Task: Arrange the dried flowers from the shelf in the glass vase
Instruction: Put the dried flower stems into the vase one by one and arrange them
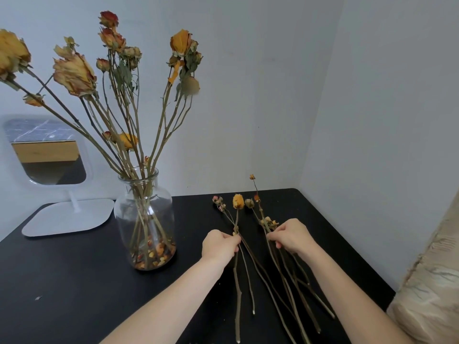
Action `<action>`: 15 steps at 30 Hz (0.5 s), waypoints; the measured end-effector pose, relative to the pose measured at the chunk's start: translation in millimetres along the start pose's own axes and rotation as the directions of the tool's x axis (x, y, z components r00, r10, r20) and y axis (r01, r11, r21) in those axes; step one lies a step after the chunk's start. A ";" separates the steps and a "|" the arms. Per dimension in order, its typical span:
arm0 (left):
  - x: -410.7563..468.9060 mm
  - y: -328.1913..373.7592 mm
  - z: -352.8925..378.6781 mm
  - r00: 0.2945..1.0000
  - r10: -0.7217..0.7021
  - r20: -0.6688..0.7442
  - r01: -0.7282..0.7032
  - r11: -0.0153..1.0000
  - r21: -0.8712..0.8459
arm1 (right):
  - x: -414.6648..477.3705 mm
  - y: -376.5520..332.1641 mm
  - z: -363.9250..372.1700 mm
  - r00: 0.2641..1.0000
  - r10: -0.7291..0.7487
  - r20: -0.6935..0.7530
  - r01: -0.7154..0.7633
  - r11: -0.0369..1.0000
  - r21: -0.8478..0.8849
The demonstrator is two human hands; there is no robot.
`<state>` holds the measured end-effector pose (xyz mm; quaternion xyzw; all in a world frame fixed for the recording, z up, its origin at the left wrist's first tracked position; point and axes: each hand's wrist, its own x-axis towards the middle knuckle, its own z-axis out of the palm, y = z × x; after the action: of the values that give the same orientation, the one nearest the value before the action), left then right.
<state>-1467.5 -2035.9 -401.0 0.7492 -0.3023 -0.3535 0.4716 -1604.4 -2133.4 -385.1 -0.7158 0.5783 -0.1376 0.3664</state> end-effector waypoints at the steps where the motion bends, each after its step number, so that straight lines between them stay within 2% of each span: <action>1: -1.9 0.8 -3.8 1.000 0.016 0.003 -0.016 1.000 -0.010 | 0.2 0.1 1.5 1.000 0.018 0.007 -0.018 1.000 -0.016; 8: -24.3 2.6 -40.6 0.983 0.144 0.112 -0.142 0.990 -0.023 | -1.0 -2.3 4.1 0.997 0.078 0.019 -0.076 0.994 -0.079; 15: -50.6 5.4 -66.5 0.924 0.351 0.153 -0.358 0.933 0.024 | -8.6 -14.6 -24.6 0.994 -0.067 -0.083 0.062 0.996 -0.057</action>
<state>-1442.7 -1965.4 -363.3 0.6661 -0.4753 -0.3086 0.4850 -1611.6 -2133.4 -356.1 -0.7374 0.5732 -0.1638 0.3176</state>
